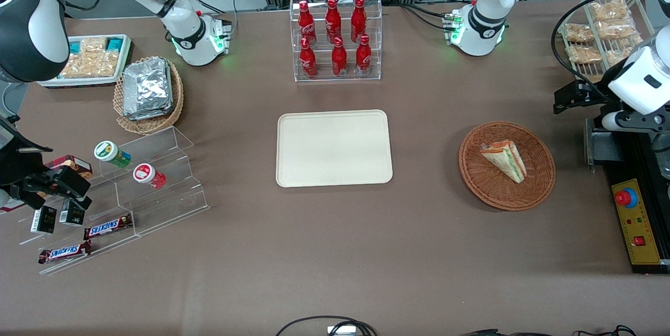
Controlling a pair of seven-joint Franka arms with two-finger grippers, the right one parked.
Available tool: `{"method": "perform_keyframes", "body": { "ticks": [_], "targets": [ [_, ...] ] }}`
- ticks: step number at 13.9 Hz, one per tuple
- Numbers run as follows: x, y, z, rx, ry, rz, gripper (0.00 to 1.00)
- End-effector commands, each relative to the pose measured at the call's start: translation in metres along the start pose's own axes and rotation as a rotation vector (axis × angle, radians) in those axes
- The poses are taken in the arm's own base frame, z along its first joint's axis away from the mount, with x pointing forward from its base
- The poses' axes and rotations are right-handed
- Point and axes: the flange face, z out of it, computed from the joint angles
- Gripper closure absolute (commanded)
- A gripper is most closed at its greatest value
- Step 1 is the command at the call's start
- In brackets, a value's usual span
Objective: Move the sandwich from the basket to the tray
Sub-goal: 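Move the left gripper above the sandwich in the wicker basket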
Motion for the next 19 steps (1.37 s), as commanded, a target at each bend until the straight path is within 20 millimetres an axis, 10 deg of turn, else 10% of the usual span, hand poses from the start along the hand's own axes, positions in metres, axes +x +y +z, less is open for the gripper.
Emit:
{"method": "perform_keyframes", "body": {
  "ticks": [1,7,19],
  "targets": [
    [-0.006,-0.001,-0.001,0.004,-0.011,0.012,0.0],
    [-0.001,-0.011,0.022,0.072,-0.036,0.008,0.0],
    [0.0,-0.035,0.183,0.051,-0.009,-0.301,0.0]
  ]
}}
